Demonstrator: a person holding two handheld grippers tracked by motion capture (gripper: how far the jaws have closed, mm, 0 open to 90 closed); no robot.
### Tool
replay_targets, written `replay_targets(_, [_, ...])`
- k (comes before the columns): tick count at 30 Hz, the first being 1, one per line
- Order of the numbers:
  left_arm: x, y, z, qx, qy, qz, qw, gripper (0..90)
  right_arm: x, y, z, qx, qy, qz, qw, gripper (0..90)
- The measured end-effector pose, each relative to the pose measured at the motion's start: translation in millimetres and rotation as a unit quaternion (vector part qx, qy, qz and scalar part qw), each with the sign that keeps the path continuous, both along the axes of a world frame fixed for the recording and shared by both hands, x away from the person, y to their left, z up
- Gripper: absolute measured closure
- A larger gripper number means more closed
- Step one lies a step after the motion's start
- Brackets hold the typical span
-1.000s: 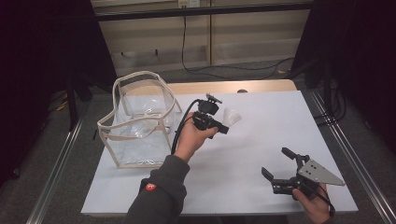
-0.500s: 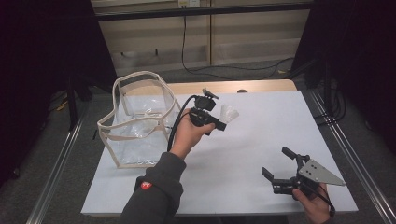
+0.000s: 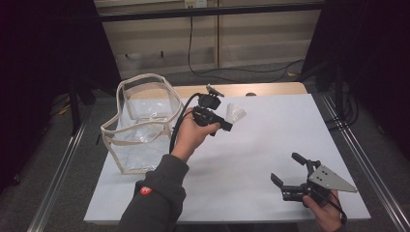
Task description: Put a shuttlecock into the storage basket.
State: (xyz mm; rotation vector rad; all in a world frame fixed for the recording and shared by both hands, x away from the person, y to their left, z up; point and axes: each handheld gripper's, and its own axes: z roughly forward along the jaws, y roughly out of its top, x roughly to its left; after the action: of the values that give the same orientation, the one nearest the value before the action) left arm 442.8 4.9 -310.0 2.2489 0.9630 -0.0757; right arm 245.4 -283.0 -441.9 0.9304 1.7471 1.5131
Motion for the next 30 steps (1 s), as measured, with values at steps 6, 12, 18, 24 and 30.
replay_targets(6, [0.2,1.7,6.1,0.001,0.002,-0.002,1.0000,65.6,0.1,0.3,0.1,0.001,0.000,0.000,1.0000,2.5])
replay_targets(12, [0.7,2.9,12.2,0.004,0.000,-0.003,1.0000,65.6,0.0,0.3,0.1,0.001,0.000,0.000,1.0000,2.5])
replay_targets(18, [0.5,6.7,19.4,0.000,-0.001,-0.003,1.0000,65.6,0.0,0.4,0.0,0.000,0.000,0.000,1.0000,2.5])
replay_targets(24, [0.4,9.4,24.6,0.001,-0.005,-0.003,1.0000,65.6,-0.3,0.5,0.3,0.000,0.000,0.000,1.0000,2.5])
replay_targets(30, [0.5,13.3,29.3,-0.005,-0.007,0.000,1.0000,65.6,-0.2,0.6,0.1,0.000,0.000,0.000,1.0000,2.5])
